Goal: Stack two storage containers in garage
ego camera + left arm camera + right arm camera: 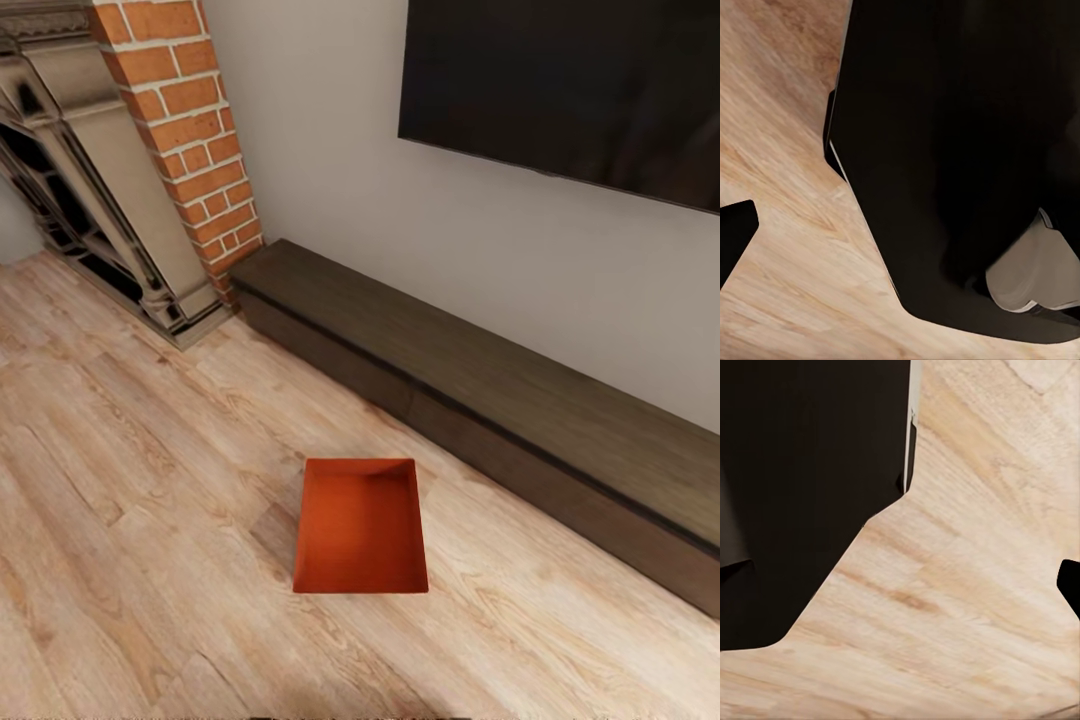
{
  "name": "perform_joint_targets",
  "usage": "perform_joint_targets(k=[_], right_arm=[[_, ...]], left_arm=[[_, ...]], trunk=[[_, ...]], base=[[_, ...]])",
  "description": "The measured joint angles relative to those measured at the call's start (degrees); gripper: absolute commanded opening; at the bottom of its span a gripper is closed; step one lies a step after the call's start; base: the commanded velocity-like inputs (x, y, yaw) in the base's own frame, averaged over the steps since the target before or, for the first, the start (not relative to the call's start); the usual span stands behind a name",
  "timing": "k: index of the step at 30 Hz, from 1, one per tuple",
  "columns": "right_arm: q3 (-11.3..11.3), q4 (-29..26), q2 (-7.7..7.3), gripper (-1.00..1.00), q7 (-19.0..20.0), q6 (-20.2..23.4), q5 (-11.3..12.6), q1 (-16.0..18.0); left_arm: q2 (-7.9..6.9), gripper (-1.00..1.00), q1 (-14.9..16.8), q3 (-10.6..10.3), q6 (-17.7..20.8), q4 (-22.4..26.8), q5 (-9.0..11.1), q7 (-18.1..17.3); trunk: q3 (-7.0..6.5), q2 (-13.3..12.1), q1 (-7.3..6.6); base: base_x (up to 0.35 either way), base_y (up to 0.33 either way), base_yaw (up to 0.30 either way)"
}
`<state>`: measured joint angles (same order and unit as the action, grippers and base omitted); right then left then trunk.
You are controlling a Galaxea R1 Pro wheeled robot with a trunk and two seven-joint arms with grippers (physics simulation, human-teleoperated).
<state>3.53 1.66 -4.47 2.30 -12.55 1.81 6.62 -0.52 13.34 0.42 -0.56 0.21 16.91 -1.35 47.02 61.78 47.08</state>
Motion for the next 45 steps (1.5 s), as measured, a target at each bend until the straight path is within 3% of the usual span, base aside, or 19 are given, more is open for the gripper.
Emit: perform_joint_targets(k=[27,45], right_arm=[[0.00,0.00,-0.10,1.00,0.00,-0.01,0.00,0.00],[-0.06,-0.01,0.16,1.00,-0.08,-0.04,0.12,0.00]], left_arm=[[-0.09,1.00,0.00,0.00,0.00,0.00,0.00,0.00],[-0.17,1.00,0.00,0.00,0.00,0.00,0.00,0.00]], trunk=[[2.65,0.42,0.23],[2.81,0.42,0.22]], base=[[0.000,0.000,0.000],[0.000,0.000,0.000]])
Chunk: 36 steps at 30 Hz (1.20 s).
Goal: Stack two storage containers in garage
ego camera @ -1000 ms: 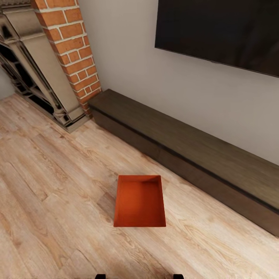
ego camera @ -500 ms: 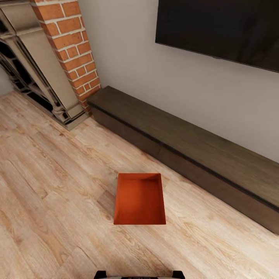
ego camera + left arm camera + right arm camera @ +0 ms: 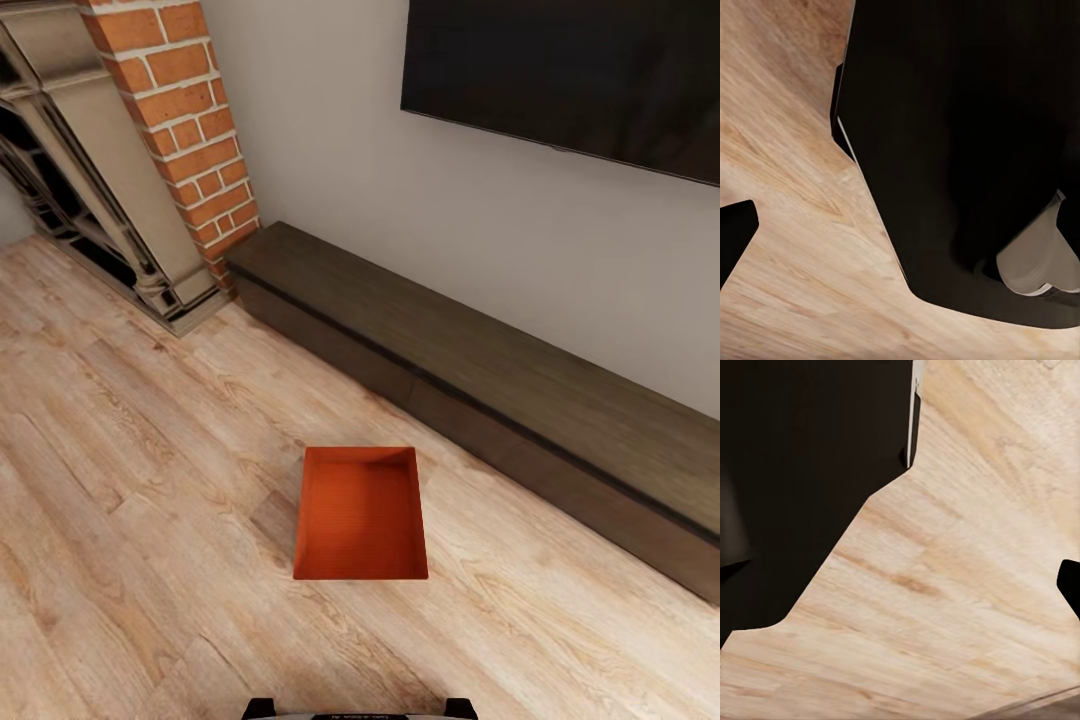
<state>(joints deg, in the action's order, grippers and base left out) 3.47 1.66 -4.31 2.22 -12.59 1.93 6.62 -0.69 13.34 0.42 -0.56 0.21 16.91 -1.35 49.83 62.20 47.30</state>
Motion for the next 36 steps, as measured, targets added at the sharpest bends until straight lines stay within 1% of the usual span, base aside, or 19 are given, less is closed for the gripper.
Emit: perform_joint_targets(k=[9,11,12,13,15,16,18,19,21,22,23,24,26,27,29,31,33,34,36], right_arm=[[-0.03,0.01,0.11,1.00,0.24,0.41,0.04,0.00],[0.24,-0.06,-0.37,1.00,0.12,0.42,-0.09,0.00],[0.12,-4.29,-0.74,1.00,-0.32,2.72,-0.24,-0.06],[0.10,-5.41,-0.77,1.00,-0.50,3.86,-0.22,-0.10],[-0.05,-8.55,-1.06,1.00,-1.17,9.09,-0.11,0.17],[-0.30,-11.64,-1.98,1.00,-1.61,14.53,0.04,0.79],[-0.54,-15.19,-3.49,1.00,-1.85,19.42,0.26,1.74],[-0.70,-17.38,-4.37,1.00,-1.95,21.37,0.39,2.38],[-1.10,-19.98,-5.22,1.00,-2.11,22.92,0.53,3.55],[-1.29,-20.60,-5.41,1.00,-2.20,23.16,0.58,4.08],[-1.71,-21.40,-5.66,1.00,-2.53,23.15,0.60,5.31],[-2.53,-21.82,-5.83,1.00,-3.52,22.09,0.62,7.52],[-3.36,-21.96,-5.76,1.00,-5.43,20.01,0.66,10.01],[-3.59,-21.94,-5.74,1.00,-6.27,19.11,0.71,10.88],[-4.10,-21.34,-5.55,1.00,-9.73,15.15,0.79,14.40],[-4.22,-20.23,-5.36,1.00,-11.36,13.23,0.83,16.75],[-4.30,-17.38,-4.69,1.00,-13.10,10.98,0.81,20.87],[-4.27,-15.15,-3.90,1.00,-13.75,10.02,0.76,23.69],[-4.32,-13.12,-2.83,1.00,-14.19,9.30,0.76,26.59]], left_arm=[[0.03,1.00,0.00,0.00,0.00,0.00,0.00,0.00],[0.17,1.00,0.00,-0.07,0.00,0.10,-0.15,0.00],[-1.70,1.00,0.02,0.04,0.44,1.09,-0.40,0.82],[-2.31,1.00,0.01,0.01,0.51,1.48,-0.42,1.03],[-3.72,1.00,0.02,0.02,0.67,3.57,-0.41,1.82],[-5.10,1.00,0.05,0.05,1.00,6.12,-0.40,2.45],[-6.61,1.00,0.05,0.08,1.90,9.00,-0.25,2.84],[-7.34,1.00,0.16,0.08,2.97,10.94,0.11,2.97],[-7.94,1.00,0.35,0.06,5.57,14.17,0.82,3.14],[-8.05,1.00,0.41,0.07,6.73,15.35,1.06,3.20],[-8.22,1.00,0.53,0.06,9.18,17.48,1.46,3.28],[-8.39,1.00,0.83,0.05,12.92,20.21,1.81,3.34],[-8.55,1.00,0.87,0.06,15.91,22.04,1.97,3.39],[-8.58,1.00,0.94,0.05,16.67,22.33,2.02,3.42],[-8.66,1.00,1.42,0.04,18.48,22.69,2.17,3.58],[-8.68,1.00,2.13,0.05,18.96,22.87,2.17,3.88],[-8.49,1.00,3.90,0.04,19.37,23.00,2.18,4.90],[-8.26,1.00,5.47,0.01,19.52,22.98,2.26,5.99],[-7.92,1.00,7.31,0.00,19.64,22.94,2.32,7.33]], trunk=[[0.00,0.00,0.00],[0.00,0.00,0.00],[-0.01,0.00,0.00],[0.00,0.00,0.00],[0.00,0.00,0.00],[-0.01,0.00,0.00],[-0.01,0.00,0.00],[-0.01,0.00,0.00],[-0.01,0.00,0.00],[-0.01,0.00,0.00],[-0.01,0.00,0.00],[-0.02,0.00,0.00],[-0.01,0.00,0.00],[-0.01,0.00,0.00],[-0.01,0.00,0.00],[-0.01,0.00,0.00],[-0.01,0.00,0.00],[-0.02,0.00,0.01],[-0.01,0.00,0.00]], base=[[0.000,0.000,0.000],[0.000,0.000,0.000],[0.000,0.000,0.000],[0.000,0.000,0.000],[0.000,0.000,0.000],[0.000,0.000,0.000],[0.000,0.000,0.000],[0.000,0.000,0.000],[0.000,0.000,0.000],[0.000,0.000,0.000],[0.000,0.000,0.000],[0.000,0.000,0.000],[0.000,0.000,0.000],[0.000,0.000,0.000],[0.000,0.000,0.000],[0.000,0.000,0.000],[0.000,0.000,0.000],[0.000,0.000,0.000],[0.000,0.000,0.000]])
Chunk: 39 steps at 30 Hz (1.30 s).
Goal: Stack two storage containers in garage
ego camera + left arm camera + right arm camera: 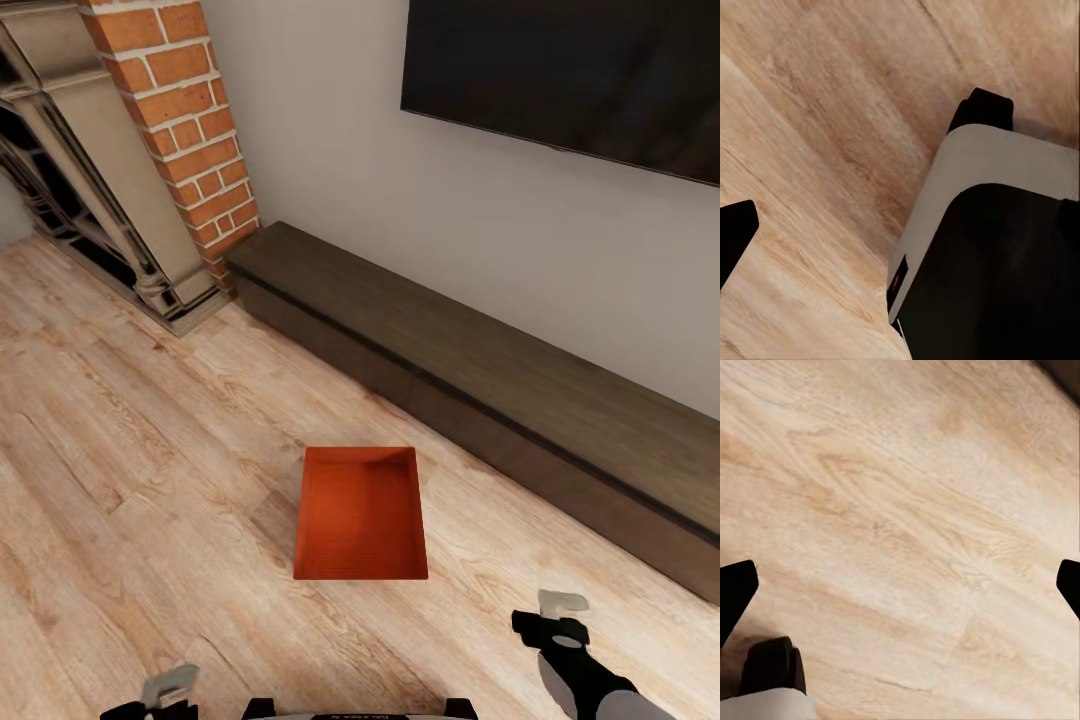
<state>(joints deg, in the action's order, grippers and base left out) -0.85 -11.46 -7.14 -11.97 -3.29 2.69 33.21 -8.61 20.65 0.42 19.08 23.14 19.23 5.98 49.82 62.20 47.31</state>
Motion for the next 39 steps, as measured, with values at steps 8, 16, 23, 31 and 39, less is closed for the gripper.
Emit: perform_joint_targets(k=[8,16,23,31,39], right_arm=[[0.06,2.85,7.81,1.00,-0.61,-1.52,-0.30,7.41],[0.12,0.53,14.45,1.00,-0.35,-3.17,-0.32,8.65],[0.58,0.15,17.12,1.00,0.34,-4.34,-1.01,8.76],[0.60,0.14,17.12,1.00,1.06,-6.29,-1.18,8.77],[0.60,0.71,17.12,1.00,2.93,-6.63,-1.17,8.72]], left_arm=[[5.00,1.00,10.39,-0.17,0.00,-0.12,-0.54,4.30],[12.86,1.00,16.30,-0.61,-0.96,1.45,-4.69,4.72],[16.48,1.00,16.97,-0.62,-5.88,3.37,-13.61,4.87],[16.84,1.00,17.05,-0.58,-7.16,3.93,-15.99,4.93],[16.79,1.00,17.05,-0.38,-7.55,3.97,-16.26,4.97]], trunk=[[0.00,0.00,0.00],[0.00,0.00,0.00],[0.00,0.00,0.00],[0.00,0.00,0.00],[0.00,0.00,0.00]], base=[[0.000,0.000,0.000],[0.000,0.000,0.000],[0.000,0.000,0.000],[0.000,0.000,0.000],[0.000,0.000,0.000]])
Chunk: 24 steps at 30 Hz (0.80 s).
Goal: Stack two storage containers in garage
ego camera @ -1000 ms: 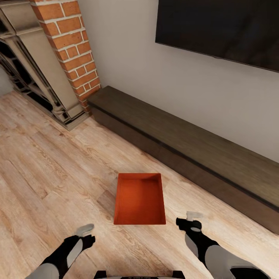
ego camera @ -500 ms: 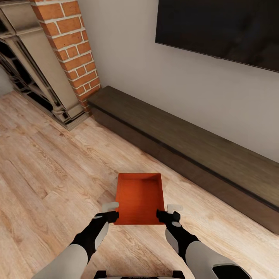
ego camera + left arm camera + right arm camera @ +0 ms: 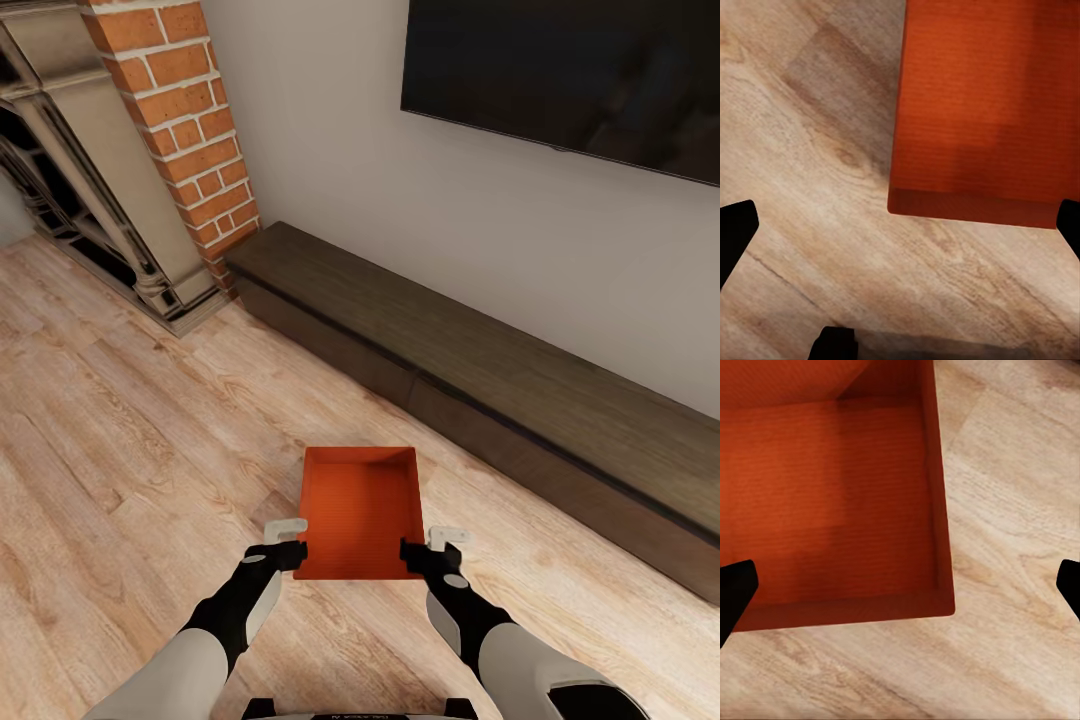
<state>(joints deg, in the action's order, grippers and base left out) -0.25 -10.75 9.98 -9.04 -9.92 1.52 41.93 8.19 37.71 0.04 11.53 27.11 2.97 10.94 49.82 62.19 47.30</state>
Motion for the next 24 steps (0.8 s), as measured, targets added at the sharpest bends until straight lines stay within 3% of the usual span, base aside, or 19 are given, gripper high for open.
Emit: perform_joint_targets(k=[14,24], right_arm=[[0.06,0.15,0.00,1.00,1.77,-0.15,-0.43,0.00],[-0.04,0.29,0.00,1.00,1.83,-2.13,-6.11,-0.01]], left_arm=[[0.18,1.00,0.00,0.05,-0.06,0.18,0.01,0.08],[0.25,1.00,0.00,-0.04,-0.05,0.19,0.05,2.57]], trunk=[[0.00,0.00,0.00],[0.00,0.00,0.00]], base=[[0.000,0.000,0.000],[0.000,0.000,0.000]])
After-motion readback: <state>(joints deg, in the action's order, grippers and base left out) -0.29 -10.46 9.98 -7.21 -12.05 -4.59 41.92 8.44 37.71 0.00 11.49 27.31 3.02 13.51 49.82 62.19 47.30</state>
